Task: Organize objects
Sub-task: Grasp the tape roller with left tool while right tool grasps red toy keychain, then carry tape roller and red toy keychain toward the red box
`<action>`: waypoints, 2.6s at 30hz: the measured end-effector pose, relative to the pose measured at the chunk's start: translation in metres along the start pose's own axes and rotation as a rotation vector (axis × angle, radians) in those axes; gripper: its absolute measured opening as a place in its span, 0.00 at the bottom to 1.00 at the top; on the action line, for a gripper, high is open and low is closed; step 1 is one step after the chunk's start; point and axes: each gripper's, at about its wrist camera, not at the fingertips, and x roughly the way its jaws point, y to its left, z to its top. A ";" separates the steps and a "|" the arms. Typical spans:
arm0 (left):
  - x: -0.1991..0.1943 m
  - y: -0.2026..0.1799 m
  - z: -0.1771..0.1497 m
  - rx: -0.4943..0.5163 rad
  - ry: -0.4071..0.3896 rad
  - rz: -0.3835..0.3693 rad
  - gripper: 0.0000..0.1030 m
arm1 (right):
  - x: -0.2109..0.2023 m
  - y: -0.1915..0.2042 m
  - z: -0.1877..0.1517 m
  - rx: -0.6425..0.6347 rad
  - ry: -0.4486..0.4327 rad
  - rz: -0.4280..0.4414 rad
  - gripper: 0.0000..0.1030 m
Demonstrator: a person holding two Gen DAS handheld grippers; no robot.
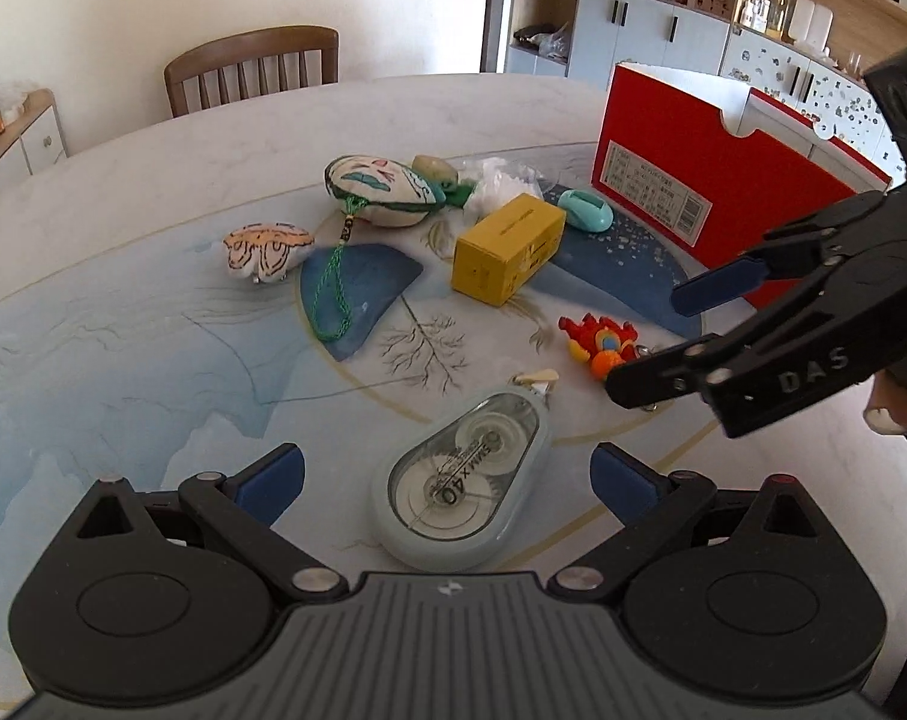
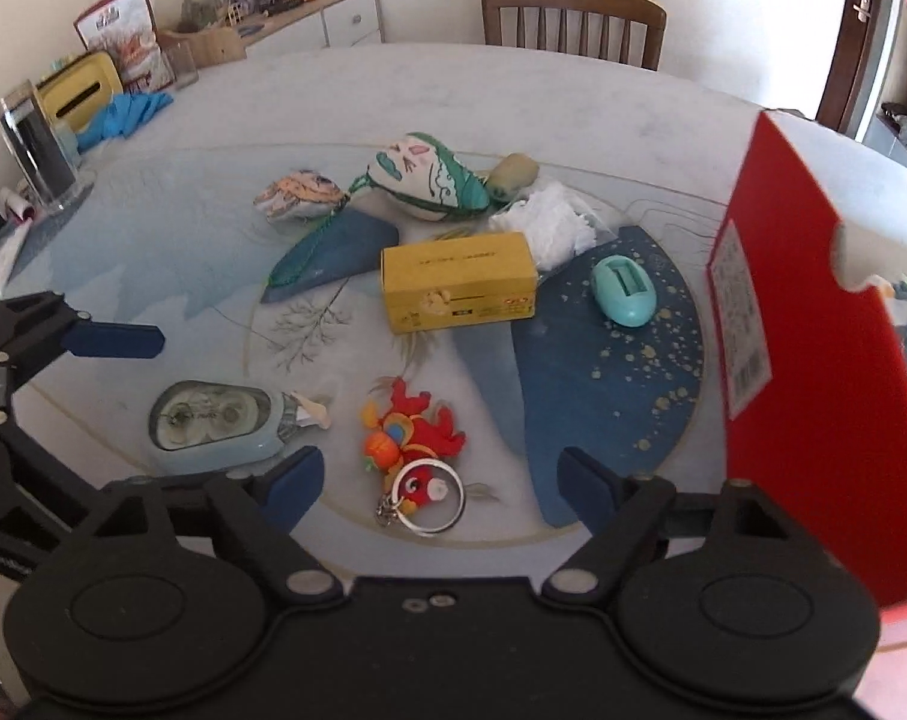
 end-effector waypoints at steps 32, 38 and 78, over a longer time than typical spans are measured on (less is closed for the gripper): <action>-0.009 -0.009 -0.001 -0.012 -0.022 -0.010 0.57 | -0.020 0.013 0.005 -0.024 -0.048 -0.038 0.37; -0.019 -0.015 0.005 -0.047 -0.047 -0.008 0.57 | -0.049 0.007 0.005 0.003 -0.081 -0.034 0.37; -0.015 -0.170 0.175 0.067 -0.183 -0.095 0.57 | -0.179 -0.209 0.023 0.121 -0.239 -0.230 0.37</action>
